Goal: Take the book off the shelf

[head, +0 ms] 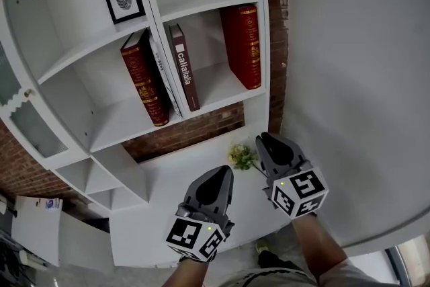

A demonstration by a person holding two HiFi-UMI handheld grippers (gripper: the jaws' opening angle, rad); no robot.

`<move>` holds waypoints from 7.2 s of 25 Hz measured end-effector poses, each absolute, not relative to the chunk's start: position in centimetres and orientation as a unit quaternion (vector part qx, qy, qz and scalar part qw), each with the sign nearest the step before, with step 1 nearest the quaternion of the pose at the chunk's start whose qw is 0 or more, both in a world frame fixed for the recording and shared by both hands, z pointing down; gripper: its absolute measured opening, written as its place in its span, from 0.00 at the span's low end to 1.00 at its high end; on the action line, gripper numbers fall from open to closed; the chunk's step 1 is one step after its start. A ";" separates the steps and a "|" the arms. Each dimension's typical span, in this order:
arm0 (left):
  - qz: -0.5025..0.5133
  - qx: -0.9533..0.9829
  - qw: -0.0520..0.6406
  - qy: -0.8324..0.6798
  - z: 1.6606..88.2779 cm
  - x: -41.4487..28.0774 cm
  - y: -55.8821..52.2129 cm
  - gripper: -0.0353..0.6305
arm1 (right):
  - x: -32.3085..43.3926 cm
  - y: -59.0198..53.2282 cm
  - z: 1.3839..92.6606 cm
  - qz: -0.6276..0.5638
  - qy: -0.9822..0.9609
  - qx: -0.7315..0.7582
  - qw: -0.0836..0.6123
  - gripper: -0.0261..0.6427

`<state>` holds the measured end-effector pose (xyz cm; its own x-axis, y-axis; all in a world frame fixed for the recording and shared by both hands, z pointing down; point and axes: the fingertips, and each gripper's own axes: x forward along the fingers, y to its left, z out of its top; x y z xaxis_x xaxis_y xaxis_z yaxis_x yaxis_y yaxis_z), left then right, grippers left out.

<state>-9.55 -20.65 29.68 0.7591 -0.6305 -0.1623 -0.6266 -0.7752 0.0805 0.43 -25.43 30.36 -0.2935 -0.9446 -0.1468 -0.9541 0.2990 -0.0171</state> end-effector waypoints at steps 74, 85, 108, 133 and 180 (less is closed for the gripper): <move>-0.064 0.902 0.013 -0.428 30.3 -7.3 -38.5 0.07 | 4.5 -51.4 26.6 0.111 0.711 -0.695 -0.011 0.41; -0.075 0.909 -0.002 -0.410 28.2 -6.4 -38.9 0.07 | 4.2 -49.0 26.7 0.091 0.724 -0.683 0.009 0.39; -0.041 0.916 -0.092 -0.389 13.9 4.4 -47.4 0.58 | 3.8 -46.6 26.5 0.155 0.763 -0.626 0.047 0.39; -0.083 0.912 -0.098 -0.389 13.3 2.7 -45.0 0.51 | 2.8 -46.5 27.1 0.173 0.773 -0.611 0.008 0.45; -0.114 0.918 -0.060 -0.375 22.0 -8.2 -16.9 0.50 | -6.8 -18.1 36.0 0.182 0.769 -0.610 -0.050 0.45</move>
